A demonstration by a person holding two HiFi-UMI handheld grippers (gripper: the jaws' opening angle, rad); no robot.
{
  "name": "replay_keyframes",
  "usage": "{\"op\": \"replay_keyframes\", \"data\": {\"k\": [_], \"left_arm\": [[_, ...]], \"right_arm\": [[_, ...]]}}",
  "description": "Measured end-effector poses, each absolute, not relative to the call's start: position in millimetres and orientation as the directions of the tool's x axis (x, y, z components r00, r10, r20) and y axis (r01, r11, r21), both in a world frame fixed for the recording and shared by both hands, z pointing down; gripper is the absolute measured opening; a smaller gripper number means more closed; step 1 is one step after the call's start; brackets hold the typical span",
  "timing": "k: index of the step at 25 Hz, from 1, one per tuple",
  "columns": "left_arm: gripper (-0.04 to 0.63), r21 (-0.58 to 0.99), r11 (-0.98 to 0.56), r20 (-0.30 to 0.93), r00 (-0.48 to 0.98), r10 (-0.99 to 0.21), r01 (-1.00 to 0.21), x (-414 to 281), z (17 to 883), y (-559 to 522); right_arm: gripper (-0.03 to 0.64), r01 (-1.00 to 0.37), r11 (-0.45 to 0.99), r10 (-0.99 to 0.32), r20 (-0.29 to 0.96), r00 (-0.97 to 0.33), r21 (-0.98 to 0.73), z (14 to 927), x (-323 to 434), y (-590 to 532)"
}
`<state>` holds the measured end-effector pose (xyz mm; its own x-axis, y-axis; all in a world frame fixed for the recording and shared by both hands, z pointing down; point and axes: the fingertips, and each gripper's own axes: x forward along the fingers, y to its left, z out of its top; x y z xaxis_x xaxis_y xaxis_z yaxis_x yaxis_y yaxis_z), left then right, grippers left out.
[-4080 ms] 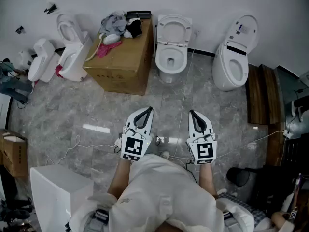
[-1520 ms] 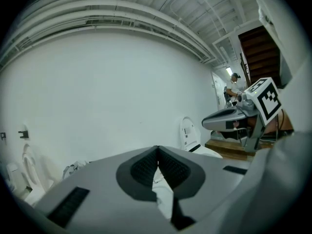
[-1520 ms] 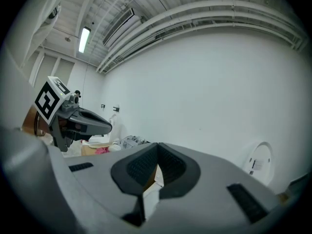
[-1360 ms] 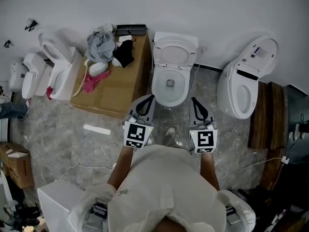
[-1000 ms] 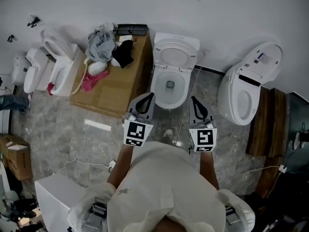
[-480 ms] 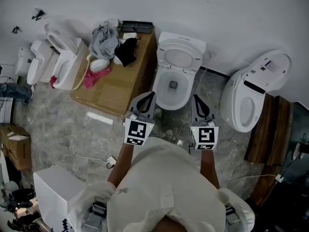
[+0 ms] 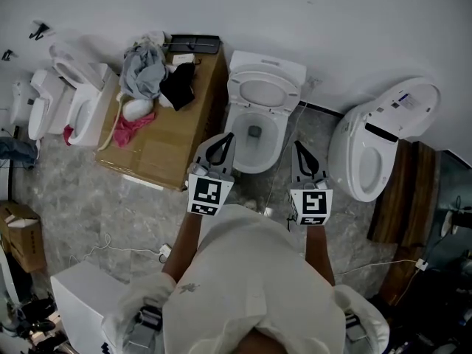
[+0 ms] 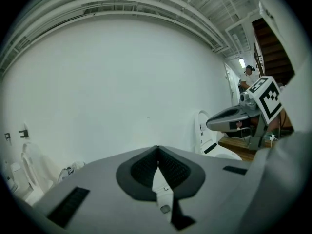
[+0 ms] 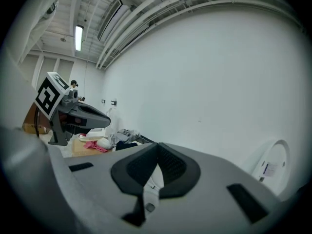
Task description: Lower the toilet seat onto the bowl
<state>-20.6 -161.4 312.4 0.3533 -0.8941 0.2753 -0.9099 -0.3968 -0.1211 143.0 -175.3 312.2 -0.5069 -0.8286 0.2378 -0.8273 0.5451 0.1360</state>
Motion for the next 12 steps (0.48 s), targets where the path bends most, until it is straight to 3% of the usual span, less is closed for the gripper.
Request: {"op": "replay_keyframes", "data": {"k": [12], "left_arm": [[0.014, -0.086, -0.486, 0.315, 0.439, -0.841, -0.87, -39, 339, -252]], "right_arm": [[0.008, -0.871, 0.47, -0.86, 0.295, -0.417, 0.139, 334, 126, -255]]}}
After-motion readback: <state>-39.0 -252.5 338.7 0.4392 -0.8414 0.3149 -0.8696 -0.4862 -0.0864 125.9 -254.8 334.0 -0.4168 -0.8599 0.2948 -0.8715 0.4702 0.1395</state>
